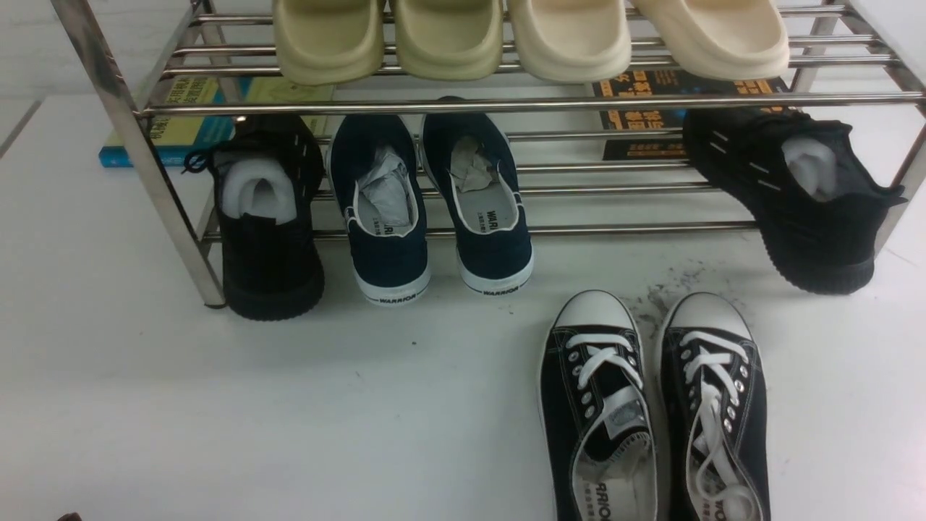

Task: Take the shoes off the shelf with your hand on the white table.

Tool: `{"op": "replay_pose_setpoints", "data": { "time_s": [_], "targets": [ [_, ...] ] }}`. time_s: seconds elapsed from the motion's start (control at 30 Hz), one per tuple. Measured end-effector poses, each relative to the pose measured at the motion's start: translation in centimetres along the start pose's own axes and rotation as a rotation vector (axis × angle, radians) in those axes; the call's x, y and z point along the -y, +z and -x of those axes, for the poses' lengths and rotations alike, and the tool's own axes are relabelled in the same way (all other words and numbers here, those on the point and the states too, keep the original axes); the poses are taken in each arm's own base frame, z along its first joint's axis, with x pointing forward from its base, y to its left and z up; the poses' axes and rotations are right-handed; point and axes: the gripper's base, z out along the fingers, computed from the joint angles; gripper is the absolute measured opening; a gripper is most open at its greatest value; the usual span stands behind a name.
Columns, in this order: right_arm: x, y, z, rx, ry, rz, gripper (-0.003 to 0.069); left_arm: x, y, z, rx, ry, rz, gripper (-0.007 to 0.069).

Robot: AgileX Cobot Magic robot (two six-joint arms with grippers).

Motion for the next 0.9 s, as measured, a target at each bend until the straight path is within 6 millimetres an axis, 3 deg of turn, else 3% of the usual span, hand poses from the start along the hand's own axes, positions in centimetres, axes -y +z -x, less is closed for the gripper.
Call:
{"op": "replay_pose_setpoints", "data": {
  "time_s": [0.6,0.8,0.9],
  "targets": [
    [0.1,0.2,-0.3,-0.002,-0.002,-0.005,0.001,0.0,0.0,0.0,0.0,0.0,0.0,0.0239],
    [1.5,1.2,-3.6,-0.043,-0.06,-0.077,0.0015,0.0,0.0,0.0,0.0,0.0,0.0,0.0239],
    [2.6,1.6,-6.3,-0.066,-0.058,-0.167,0.002,0.0,0.0,0.0,0.0,0.0,0.0,0.0239]
  ]
}}
